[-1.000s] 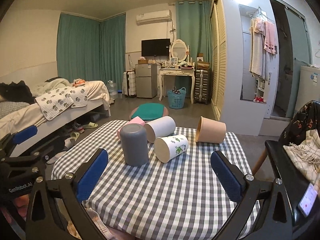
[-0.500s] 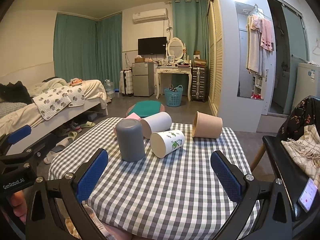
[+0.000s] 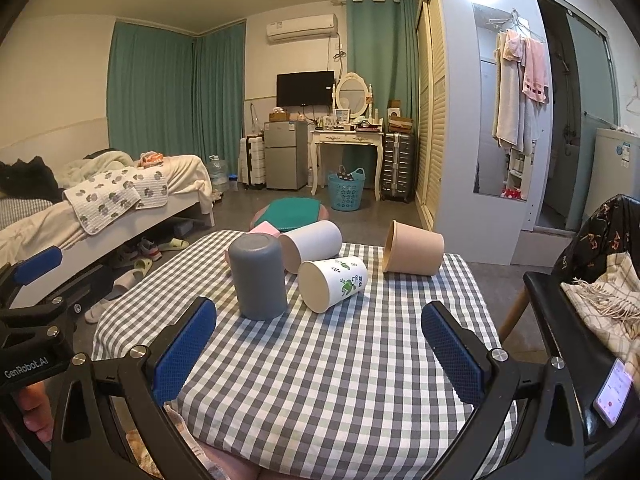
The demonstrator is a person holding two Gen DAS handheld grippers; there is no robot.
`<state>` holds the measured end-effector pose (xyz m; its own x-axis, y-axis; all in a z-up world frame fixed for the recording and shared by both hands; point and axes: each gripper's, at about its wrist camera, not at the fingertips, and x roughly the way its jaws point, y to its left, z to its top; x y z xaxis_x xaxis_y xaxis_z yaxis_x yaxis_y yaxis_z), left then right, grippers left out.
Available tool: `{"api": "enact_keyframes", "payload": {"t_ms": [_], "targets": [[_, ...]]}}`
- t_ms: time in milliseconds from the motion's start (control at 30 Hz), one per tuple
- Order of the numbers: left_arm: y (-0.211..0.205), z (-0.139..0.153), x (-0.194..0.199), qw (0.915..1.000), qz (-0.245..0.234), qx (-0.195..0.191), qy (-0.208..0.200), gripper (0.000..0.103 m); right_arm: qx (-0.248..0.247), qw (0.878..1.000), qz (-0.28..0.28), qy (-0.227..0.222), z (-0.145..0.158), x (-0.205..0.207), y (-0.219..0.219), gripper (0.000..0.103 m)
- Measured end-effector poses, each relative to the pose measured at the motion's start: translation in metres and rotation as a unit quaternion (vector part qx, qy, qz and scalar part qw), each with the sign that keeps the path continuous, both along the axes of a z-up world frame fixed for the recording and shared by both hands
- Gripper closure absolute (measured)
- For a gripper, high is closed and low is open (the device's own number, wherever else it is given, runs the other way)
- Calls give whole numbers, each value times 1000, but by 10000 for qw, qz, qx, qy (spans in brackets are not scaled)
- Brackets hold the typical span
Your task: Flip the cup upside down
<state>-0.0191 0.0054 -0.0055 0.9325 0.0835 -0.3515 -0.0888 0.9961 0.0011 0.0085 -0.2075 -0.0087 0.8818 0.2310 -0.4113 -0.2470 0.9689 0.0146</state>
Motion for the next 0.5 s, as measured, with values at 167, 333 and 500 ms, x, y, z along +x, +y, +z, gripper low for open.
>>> {"api": "enact_keyframes", "payload": {"t_ms": [167,333,500], "targets": [[2,-2,1,10000,-22,29,39,1,-14,10000,-2,30,-3,2,0,0],[0,-3,3,10000,-24,40,53,1,-22,10000,-6,33,-3,2,0,0],[0,-4,4,10000,-7,47,59,1,25,10000,-24,71,-5,4,-2,0]]}}
